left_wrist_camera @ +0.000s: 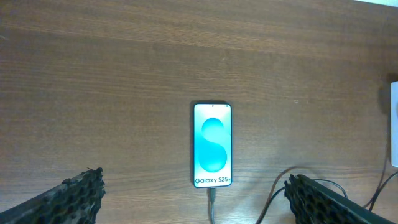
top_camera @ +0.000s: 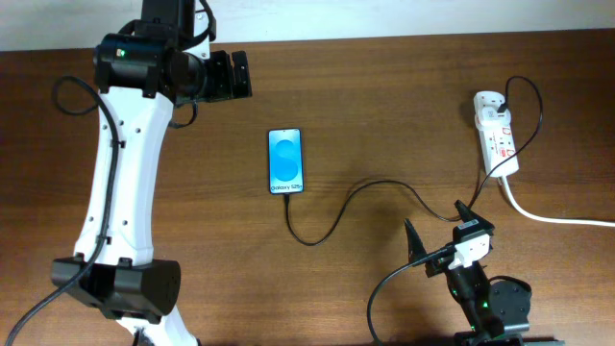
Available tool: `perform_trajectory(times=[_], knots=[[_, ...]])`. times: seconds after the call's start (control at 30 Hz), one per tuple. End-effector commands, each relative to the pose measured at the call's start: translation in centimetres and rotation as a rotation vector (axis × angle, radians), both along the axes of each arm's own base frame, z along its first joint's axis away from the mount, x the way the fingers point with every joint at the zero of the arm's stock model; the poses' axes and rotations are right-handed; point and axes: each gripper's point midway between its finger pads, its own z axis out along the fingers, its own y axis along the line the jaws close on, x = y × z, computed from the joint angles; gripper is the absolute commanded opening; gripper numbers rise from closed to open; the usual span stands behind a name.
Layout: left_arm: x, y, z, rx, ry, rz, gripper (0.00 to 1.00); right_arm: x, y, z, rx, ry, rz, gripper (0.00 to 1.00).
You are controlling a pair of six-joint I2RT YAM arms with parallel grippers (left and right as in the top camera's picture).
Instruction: Plug charger to phone and switch on socket
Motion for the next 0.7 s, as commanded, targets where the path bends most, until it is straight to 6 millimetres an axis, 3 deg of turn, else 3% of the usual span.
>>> perform_trajectory(times=[0.0,0.43,0.67], knots=[[0.0,0.1,0.1,0.01,-0.006,-0.004,0.99,0.0,0.1,-0.2,0.007,0.003,-0.002,0.98],[-0.6,1.1,-0.3,0.055,0.02,0.02,0.99,0.0,0.1,-0.2,0.007,0.003,-0.002,0.98],[-2.9,2.1,2.3,0.067,-0.098,0.04,0.99,0.0,0.1,-0.2,0.007,0.003,-0.002,0.98]])
